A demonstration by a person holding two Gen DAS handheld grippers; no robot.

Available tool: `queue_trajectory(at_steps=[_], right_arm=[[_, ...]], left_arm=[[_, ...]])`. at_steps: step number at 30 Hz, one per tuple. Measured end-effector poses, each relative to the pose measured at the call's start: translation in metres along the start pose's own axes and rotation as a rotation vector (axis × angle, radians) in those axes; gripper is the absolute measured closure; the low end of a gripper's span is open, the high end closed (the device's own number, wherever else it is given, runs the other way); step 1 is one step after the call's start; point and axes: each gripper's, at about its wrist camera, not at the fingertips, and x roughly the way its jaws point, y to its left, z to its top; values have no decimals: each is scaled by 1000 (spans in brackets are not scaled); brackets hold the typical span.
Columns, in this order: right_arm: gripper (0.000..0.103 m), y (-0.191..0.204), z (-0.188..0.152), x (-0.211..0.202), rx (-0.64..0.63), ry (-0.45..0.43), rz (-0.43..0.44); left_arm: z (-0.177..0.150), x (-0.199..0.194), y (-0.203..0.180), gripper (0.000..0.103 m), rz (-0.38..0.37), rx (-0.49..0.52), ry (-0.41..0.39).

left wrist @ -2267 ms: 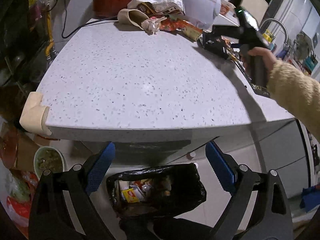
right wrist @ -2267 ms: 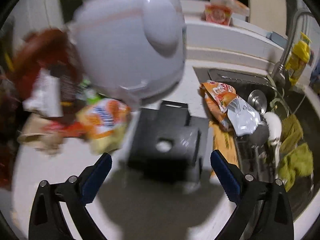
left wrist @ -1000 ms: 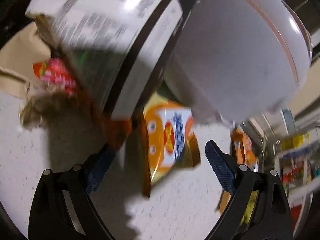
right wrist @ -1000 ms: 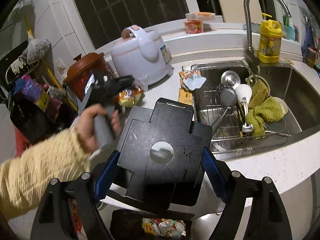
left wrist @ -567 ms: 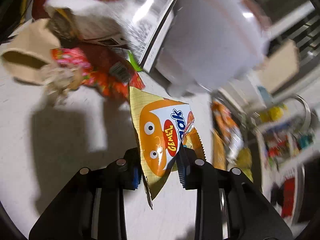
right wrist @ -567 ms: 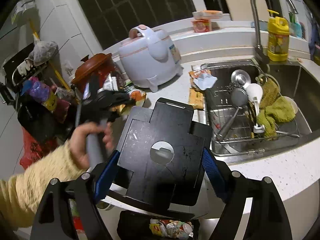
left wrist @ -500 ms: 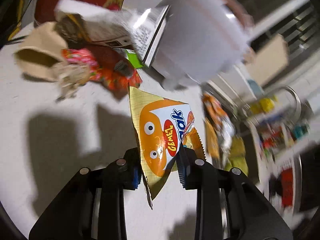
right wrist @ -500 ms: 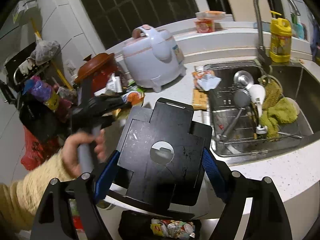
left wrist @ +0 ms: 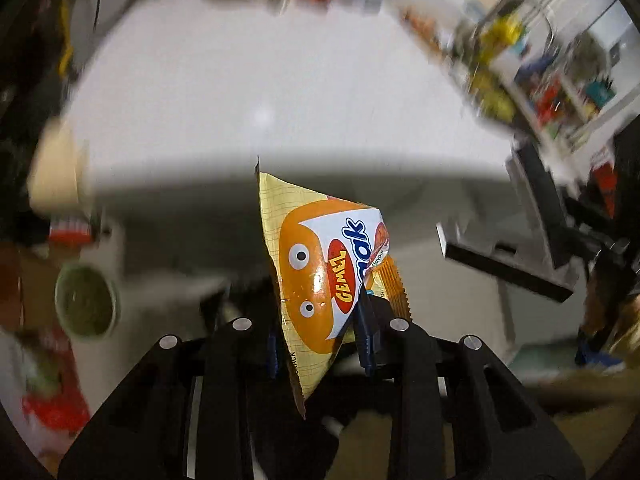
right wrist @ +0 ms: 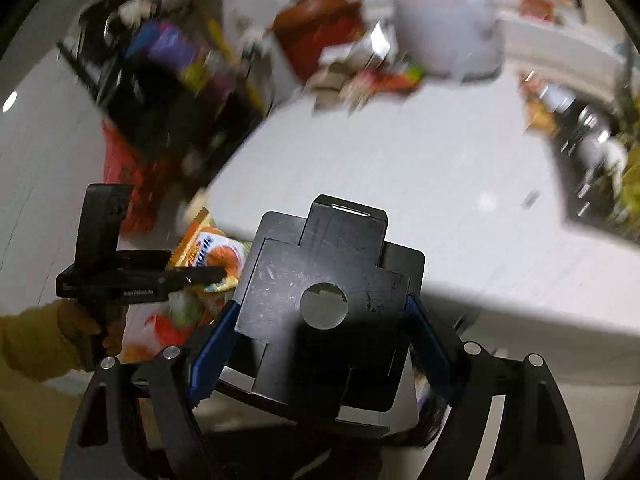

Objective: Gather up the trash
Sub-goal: 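Drop the orange snack bag into the trash bag with the left tool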

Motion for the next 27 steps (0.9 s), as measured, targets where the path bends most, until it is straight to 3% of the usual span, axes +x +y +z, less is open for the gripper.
queue_trajectory(at_steps=[6,13,16,17,18,22,27], right_arm=[[23,-1,-60,94,44,206,-18],[22,-41,-130,227,53,388,-179],[19,-63,-149,275,97,450,-238],[18,-70,-155,290,107,470,-271],[16,-76,-160,298,114,483,-283],[12,-94,-169,322,167,509,-328],[10,-96,-163,315,155,500,-343]], left_arm=[[-63,98,29,75,53,-26,156],[-101,243,80,75,167,-76,304],[-106,294,101,49,244,-139,411],[-105,304,109,38,267,-153,438],[-106,311,114,33,267,-162,455],[-106,324,121,30,275,-159,492],[-107,308,113,27,249,-140,476]])
